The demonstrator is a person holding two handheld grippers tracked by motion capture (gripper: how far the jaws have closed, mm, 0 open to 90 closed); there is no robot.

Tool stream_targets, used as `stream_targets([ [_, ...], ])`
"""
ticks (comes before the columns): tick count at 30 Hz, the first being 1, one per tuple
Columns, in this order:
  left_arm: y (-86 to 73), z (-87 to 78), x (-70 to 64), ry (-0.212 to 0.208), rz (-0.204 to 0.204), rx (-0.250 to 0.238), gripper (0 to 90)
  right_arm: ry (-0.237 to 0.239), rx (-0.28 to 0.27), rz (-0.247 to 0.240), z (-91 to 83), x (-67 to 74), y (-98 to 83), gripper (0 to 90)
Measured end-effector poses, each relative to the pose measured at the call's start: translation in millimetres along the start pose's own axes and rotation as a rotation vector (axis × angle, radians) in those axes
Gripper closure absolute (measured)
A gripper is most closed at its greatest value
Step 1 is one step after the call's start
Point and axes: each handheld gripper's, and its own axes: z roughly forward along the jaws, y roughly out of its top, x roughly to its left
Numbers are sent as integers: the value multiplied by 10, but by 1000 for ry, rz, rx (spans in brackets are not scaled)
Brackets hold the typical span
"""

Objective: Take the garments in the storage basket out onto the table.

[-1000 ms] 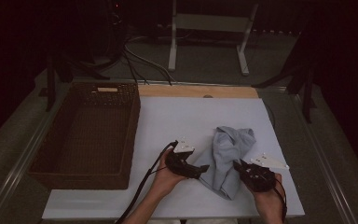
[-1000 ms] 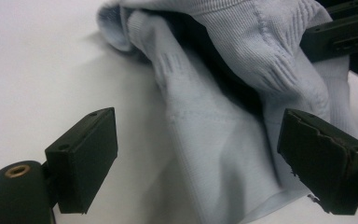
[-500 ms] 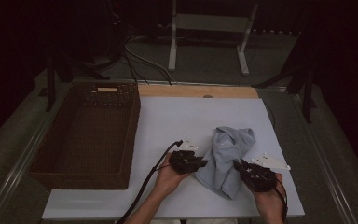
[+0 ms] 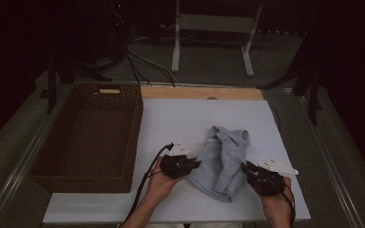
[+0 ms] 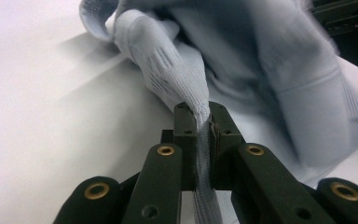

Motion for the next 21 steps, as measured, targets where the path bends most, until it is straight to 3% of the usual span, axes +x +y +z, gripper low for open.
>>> stream_targets([
  [4, -24, -53, 4, -1, 7, 0, 860, 1, -8, -4, -4, 29, 12, 704],
  [13, -18, -55, -37, -14, 20, -7, 860, 3, -65, 0, -70, 73, 122, 408],
  [21, -10, -70, -65, -23, 25, -18, 860, 51, -74, -17, -1, 181, 253, 292],
])
